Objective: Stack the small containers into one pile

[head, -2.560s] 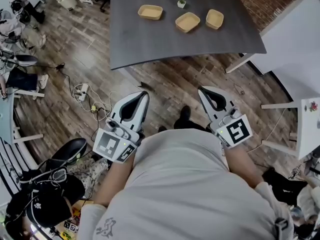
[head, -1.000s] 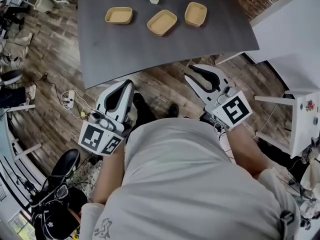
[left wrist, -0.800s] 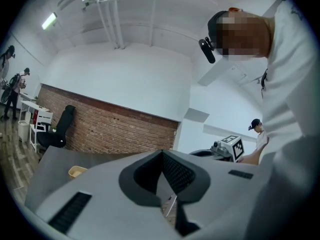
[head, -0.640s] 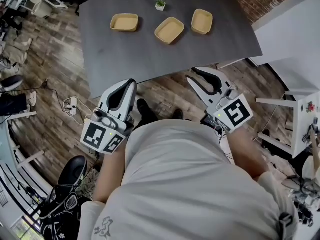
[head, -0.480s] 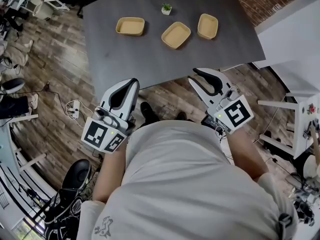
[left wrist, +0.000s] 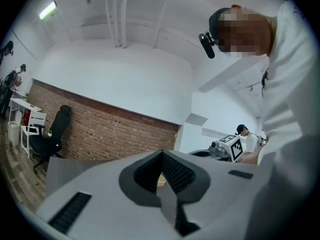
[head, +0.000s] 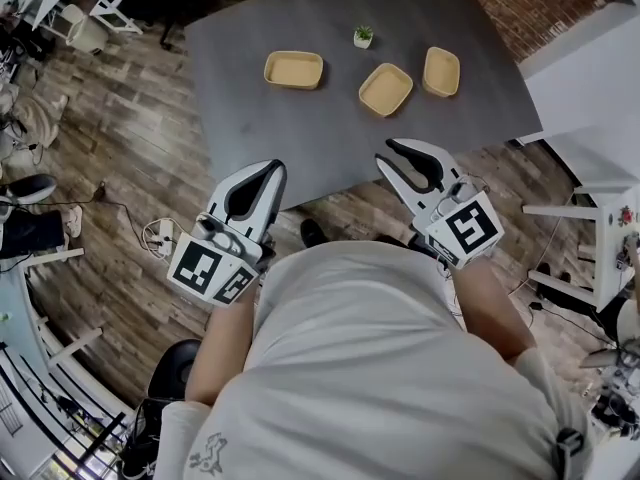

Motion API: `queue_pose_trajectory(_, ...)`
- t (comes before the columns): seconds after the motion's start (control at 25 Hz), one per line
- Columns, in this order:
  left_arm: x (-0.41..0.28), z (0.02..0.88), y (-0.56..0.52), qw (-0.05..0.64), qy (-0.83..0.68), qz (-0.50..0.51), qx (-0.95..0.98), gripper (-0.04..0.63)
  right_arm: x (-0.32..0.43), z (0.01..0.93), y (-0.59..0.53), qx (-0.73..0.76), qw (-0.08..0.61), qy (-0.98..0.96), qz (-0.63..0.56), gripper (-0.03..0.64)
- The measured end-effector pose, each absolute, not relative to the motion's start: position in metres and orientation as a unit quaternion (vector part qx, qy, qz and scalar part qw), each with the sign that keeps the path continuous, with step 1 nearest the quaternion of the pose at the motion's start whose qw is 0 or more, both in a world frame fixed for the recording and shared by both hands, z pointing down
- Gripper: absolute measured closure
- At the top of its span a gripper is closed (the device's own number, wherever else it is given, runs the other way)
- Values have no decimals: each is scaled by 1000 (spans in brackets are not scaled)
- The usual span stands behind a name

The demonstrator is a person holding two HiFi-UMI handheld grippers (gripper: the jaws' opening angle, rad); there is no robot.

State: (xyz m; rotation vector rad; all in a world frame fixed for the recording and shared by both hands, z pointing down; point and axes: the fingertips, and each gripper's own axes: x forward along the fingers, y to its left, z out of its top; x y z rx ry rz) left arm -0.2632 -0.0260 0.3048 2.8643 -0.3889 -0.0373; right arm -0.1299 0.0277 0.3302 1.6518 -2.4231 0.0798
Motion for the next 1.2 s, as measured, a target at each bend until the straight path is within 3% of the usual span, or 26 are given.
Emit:
queue_pose_trajectory(0.44,-302,316,-61,127,-122,-11,984,584,-170,344,-11,569,121,-812,46,515)
queue_pose_trajectory(1.2,-266,364,-149,154,-158,38,975,584,-104,425,-141,581,122,-783,186,514)
